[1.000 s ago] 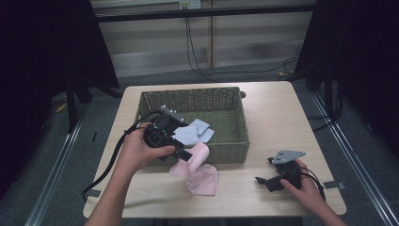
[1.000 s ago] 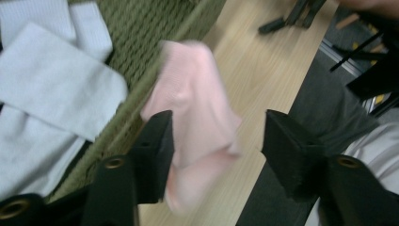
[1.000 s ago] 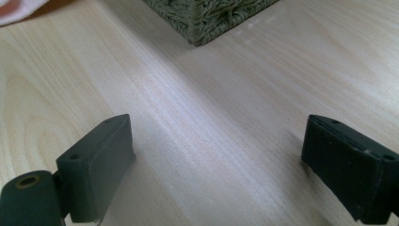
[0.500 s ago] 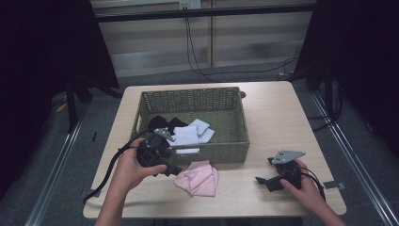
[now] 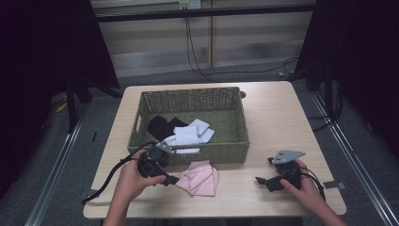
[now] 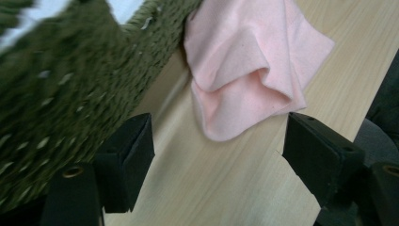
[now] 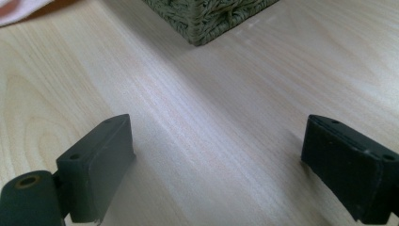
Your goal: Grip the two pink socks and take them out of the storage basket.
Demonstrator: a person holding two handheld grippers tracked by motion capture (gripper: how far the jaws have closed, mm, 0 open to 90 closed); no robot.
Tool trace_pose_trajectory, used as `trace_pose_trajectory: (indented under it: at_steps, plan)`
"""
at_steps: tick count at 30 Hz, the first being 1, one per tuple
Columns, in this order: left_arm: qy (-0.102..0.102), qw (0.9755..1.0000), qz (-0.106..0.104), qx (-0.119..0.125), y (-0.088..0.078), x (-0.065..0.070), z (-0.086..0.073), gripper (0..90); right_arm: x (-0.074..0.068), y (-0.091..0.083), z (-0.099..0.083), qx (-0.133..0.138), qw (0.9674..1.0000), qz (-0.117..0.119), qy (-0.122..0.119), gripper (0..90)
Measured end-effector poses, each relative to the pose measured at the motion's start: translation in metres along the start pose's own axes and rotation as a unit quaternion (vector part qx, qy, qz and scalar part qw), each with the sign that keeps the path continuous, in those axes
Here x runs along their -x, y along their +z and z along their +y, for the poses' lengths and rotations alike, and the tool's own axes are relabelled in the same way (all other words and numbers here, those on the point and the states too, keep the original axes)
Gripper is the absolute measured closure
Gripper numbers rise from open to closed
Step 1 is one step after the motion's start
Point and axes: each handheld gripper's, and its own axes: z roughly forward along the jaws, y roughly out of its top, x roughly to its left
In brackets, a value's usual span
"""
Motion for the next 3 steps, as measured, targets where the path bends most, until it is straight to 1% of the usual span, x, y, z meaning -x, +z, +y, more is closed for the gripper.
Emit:
trace_pose_trajectory:
  at_steps: [2, 3]
  plan:
    - [0.003, 1.0, -0.003, -0.003, 0.0049, 0.0028, 0.0012, 25.3, 0.0, 0.0, 0.0, 0.0, 1.0, 0.0, 0.0, 8.9]
    - [0.004, 1.0, -0.004, 0.0, 0.008, 0.0047, 0.0022, 25.5, 0.0, 0.0, 0.0, 0.0, 1.0, 0.0, 0.0, 8.9]
